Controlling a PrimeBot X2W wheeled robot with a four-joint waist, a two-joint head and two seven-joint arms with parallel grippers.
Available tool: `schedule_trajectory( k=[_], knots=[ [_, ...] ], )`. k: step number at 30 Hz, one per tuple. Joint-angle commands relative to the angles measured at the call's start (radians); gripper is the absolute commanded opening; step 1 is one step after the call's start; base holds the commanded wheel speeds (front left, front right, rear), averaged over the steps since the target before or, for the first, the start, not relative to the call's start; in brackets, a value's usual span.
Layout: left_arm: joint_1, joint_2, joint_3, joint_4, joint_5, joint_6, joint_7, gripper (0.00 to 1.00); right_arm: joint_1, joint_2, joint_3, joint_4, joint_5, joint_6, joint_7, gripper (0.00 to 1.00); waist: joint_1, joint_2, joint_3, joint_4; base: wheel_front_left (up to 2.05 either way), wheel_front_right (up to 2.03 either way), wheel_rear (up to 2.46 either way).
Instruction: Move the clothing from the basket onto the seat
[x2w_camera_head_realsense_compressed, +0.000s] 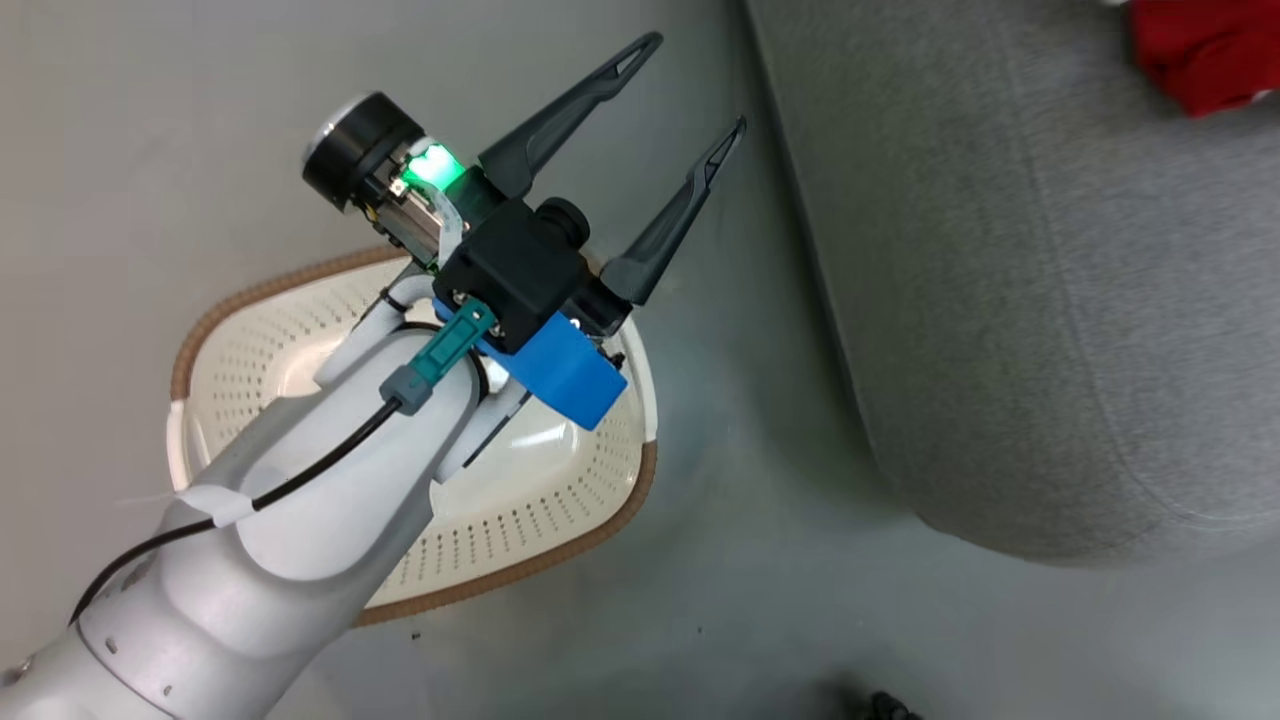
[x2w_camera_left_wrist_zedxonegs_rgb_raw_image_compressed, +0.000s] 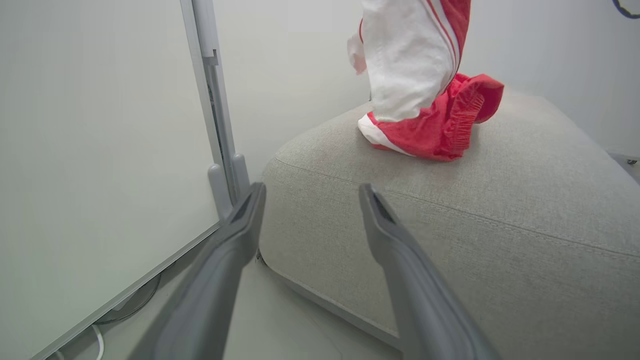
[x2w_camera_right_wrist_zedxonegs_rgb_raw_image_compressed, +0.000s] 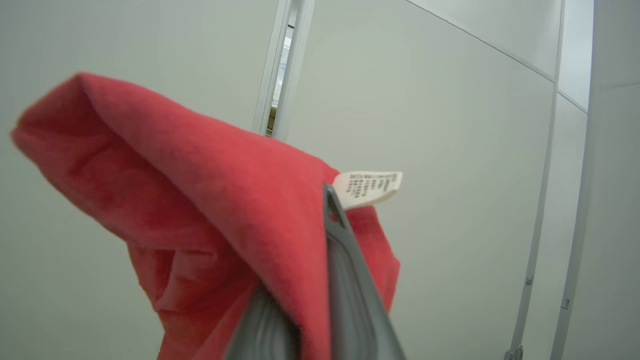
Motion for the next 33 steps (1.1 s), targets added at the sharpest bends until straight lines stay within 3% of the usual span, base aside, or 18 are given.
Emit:
schedule_trajectory(
  k=[1, 5, 10, 27, 28, 29, 30, 33],
  knots=[
    [-0.019, 0.005, 0.003, -0.006, 0.005, 0.002, 0.0, 1.0, -0.03, -0.033, -0.016, 0.014, 0.005, 0.0, -0.003, 0.0, -0.0002, 0.0, 0.057, 0.021, 0.0, 0.0, 0.0],
    [-0.031, 0.011, -0.001, -0.011, 0.013, 0.003, 0.003, 1.0, -0.077, -0.127, -0.071, 0.084, 0.026, 0.0, -0.003, 0.0, -0.0002, 0.0, 0.094, 0.025, 0.0, 0.0, 0.0],
    [-0.039, 0.01, -0.01, -0.01, 0.015, 0.003, 0.0, 1.0, -0.069, -0.19, -0.105, 0.216, 0.046, 0.0, -0.004, 0.0, -0.0002, 0.0, 0.117, 0.025, 0.0, 0.0, 0.0],
    [-0.039, 0.0, -0.024, 0.005, 0.003, 0.008, -0.014, 1.0, 0.112, -0.118, -0.149, 0.497, 0.064, 0.0, -0.003, 0.0, -0.0002, 0.0, 0.109, 0.05, 0.0, 0.0, 0.0],
    [-0.035, -0.001, -0.025, 0.007, 0.002, 0.009, -0.016, 1.0, 0.114, -0.119, -0.144, 0.509, 0.064, 0.0, -0.003, 0.13, -0.0002, 0.0, 0.104, 0.051, 0.0, 0.0, 0.0],
    [-0.031, -0.003, -0.025, 0.01, 0.002, 0.01, -0.017, 1.0, 0.112, -0.12, -0.143, 0.515, 0.066, 0.0, -0.003, 0.49, -0.0002, 0.0, 0.098, 0.051, 0.0, 0.0, 0.0],
    [-0.027, -0.005, -0.025, 0.013, 0.0, 0.011, -0.017, 1.0, 0.112, -0.116, -0.144, 0.524, 0.074, 0.0, -0.003, 1.0, -0.0002, 0.0, 0.09, 0.052, 0.0, 0.0, 0.0],
    [-0.005, -0.015, -0.022, 0.024, -0.008, 0.017, -0.028, 1.0, 0.157, -0.12, -0.13, 0.509, 0.068, 0.0, -0.003, 1.0, -0.0002, 0.0, 0.044, 0.057, 0.0, 0.0, 0.0]
  ],
)
